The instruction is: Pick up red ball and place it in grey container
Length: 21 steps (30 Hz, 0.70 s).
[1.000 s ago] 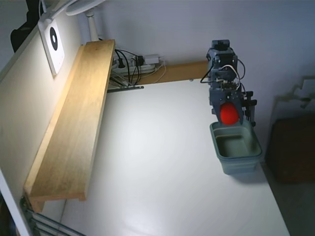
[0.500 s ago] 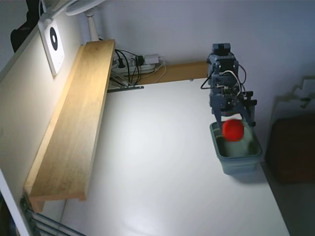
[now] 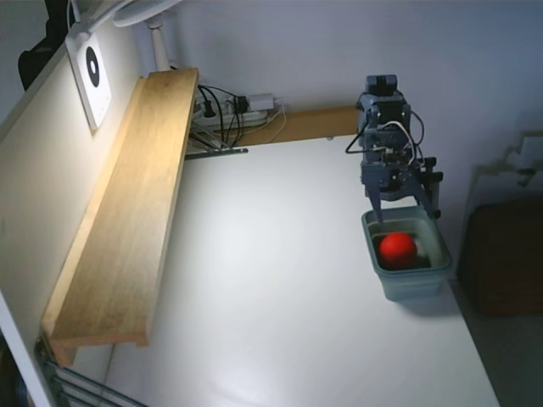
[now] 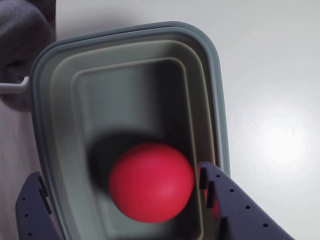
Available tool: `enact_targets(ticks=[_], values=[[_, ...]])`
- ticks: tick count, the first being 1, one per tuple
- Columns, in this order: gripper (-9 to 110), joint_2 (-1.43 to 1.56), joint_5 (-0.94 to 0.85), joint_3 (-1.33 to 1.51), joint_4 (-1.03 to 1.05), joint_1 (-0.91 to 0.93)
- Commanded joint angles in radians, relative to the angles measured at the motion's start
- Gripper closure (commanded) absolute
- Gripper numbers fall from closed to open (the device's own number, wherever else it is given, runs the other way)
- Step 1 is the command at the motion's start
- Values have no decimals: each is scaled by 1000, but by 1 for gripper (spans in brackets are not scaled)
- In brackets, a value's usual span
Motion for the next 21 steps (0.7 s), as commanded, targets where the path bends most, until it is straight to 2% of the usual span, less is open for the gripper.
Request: enact_targets(ticks=[1,12,21], values=[[65,41,3,-36,24,20],[69,114,3,1,54,170],[74,206,3,48,92,360]])
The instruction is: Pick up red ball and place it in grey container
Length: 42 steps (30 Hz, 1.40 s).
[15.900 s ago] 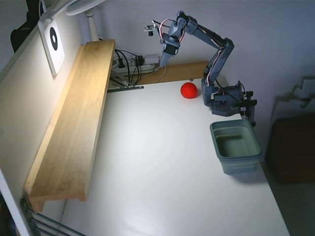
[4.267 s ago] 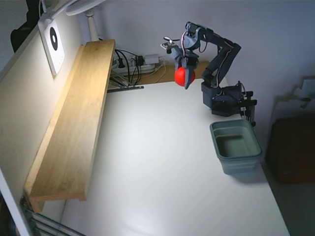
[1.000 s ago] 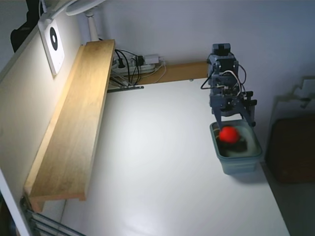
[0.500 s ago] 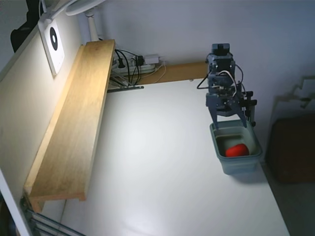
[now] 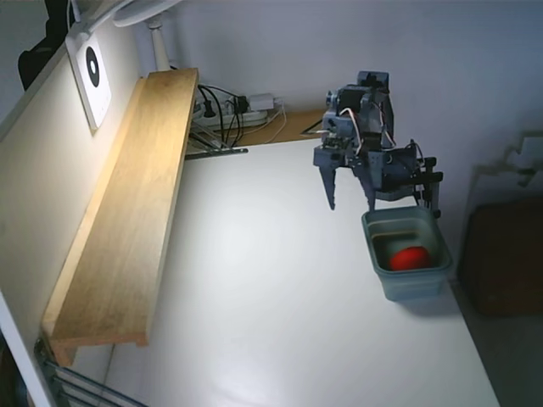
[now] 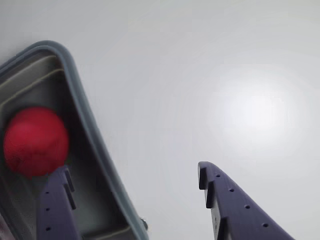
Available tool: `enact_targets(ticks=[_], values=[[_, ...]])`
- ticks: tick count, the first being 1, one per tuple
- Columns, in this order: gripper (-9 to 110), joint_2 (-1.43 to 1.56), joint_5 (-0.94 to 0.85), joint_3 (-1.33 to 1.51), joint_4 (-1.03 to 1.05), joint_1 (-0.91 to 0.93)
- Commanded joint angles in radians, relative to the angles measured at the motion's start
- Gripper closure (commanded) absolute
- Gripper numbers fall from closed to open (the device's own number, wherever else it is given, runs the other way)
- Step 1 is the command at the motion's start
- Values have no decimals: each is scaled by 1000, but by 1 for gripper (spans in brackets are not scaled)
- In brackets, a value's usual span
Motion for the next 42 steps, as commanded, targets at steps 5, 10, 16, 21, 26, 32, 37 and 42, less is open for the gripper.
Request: enact_targets(ticks=[5,10,16,21,26,32,37,42], values=[[77,143,3,38,45,162],[80,202,3,68,69,283],[84,277,3,106,100,438],[88,342,3,139,127,571],[91,401,3,169,151,693],[95,469,3,203,179,832],[98,523,3,231,201,943],[100,566,3,253,219,1032]])
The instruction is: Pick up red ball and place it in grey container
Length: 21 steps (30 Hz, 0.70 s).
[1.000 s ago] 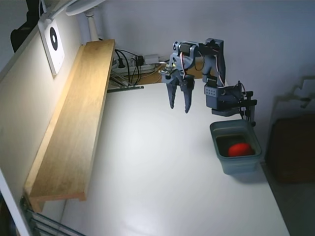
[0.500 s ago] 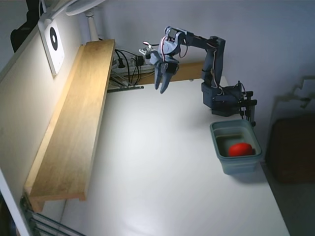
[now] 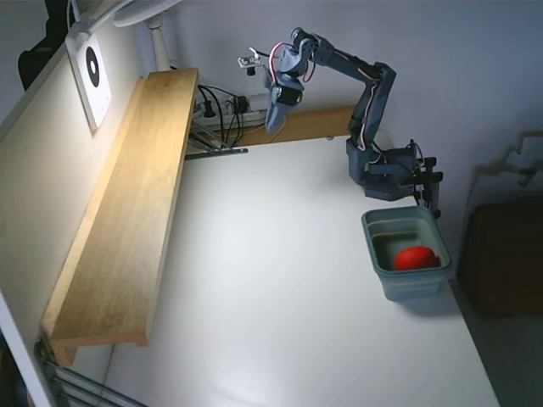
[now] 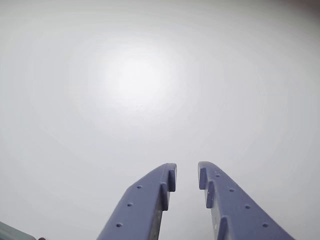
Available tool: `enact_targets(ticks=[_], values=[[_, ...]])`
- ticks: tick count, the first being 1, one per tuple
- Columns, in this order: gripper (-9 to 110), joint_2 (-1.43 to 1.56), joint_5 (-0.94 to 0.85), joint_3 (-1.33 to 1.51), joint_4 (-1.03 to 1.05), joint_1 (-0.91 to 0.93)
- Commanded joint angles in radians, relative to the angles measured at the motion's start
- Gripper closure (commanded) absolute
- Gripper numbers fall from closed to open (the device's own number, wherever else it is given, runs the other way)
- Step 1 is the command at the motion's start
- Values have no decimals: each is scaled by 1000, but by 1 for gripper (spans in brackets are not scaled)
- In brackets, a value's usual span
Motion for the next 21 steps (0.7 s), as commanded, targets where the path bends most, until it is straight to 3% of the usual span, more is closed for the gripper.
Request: enact_targets(ticks=[1,21], values=[[101,64,3,18,31,78],[104,134,3,54,59,223]])
